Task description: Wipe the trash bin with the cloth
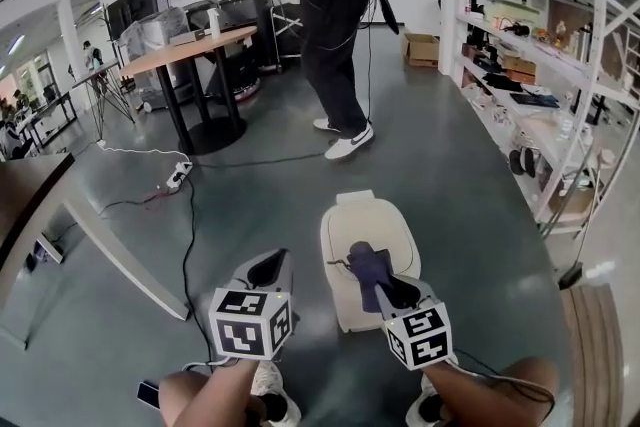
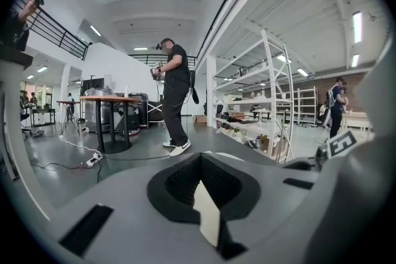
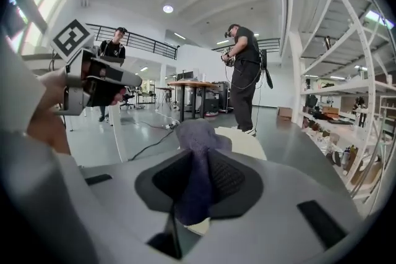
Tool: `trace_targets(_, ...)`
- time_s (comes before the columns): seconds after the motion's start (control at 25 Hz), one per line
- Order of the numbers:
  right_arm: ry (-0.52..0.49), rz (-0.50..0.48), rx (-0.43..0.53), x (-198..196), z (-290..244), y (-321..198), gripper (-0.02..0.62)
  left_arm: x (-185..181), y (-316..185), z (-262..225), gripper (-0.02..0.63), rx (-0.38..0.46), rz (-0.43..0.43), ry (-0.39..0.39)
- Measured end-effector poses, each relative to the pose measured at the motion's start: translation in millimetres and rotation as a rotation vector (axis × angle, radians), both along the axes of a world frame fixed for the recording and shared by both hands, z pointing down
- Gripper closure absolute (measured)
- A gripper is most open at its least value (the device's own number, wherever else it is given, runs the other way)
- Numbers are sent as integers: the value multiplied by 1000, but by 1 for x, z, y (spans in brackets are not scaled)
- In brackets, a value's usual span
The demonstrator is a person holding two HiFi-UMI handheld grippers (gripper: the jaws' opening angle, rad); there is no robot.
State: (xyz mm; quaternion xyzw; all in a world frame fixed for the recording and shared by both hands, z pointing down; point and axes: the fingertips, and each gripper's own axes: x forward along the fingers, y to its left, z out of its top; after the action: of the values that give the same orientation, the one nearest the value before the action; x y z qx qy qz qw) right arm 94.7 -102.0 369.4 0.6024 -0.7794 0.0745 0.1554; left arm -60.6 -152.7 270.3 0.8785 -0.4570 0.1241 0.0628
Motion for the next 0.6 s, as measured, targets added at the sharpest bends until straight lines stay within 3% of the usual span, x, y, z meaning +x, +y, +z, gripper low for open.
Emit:
trace_targets(0.12,-31,-5,74,-24,11,17,515,-17,14,-1,609,21,2,16)
trace_targets(0.28,16,-55,196,-52,14,39,515,-36,19,9,609,12,-24,2)
trace_targets(0.6,29,-149,164,-93,56,58,515,-39,20,32,609,-28,-50,-46)
